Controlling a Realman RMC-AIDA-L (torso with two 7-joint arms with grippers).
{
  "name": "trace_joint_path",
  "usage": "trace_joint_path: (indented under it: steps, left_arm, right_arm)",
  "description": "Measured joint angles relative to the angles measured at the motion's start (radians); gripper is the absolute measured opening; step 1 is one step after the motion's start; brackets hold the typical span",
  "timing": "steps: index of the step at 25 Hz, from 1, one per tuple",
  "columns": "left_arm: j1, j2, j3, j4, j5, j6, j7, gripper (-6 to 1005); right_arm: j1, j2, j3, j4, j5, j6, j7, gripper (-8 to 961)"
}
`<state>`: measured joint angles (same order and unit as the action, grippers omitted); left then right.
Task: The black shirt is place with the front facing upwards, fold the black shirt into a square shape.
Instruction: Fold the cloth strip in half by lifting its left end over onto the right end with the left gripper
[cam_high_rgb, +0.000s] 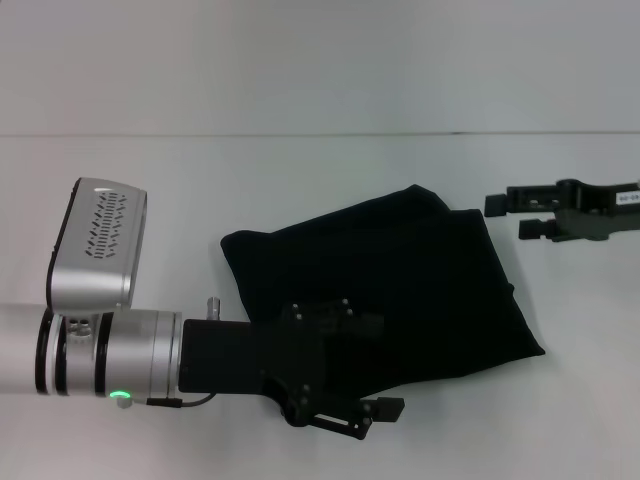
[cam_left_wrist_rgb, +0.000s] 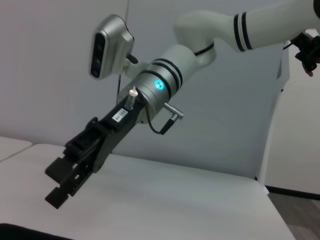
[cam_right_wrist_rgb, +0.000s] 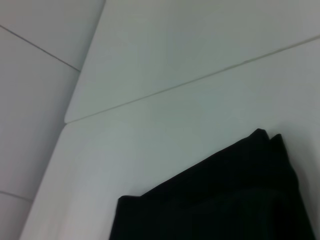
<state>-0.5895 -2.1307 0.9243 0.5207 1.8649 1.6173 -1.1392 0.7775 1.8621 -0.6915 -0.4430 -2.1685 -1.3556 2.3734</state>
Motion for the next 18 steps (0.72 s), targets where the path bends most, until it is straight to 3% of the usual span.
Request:
trace_joint_path:
  steps: [7,18]
  left_arm:
    - [-0.005,-0.011,0.001,0.001,0.0,-0.005,0.001,952]
    - [-0.013,-0.015,-0.001,-0.003,-0.001,-0.032,0.001,951]
  right_arm:
    - [0.041,0.028,-0.054,0.037,-0.001,0.135,-0.007,944]
    - [0.111,0.107,-0.088,0.076,0.011,0.34,-0.027,945]
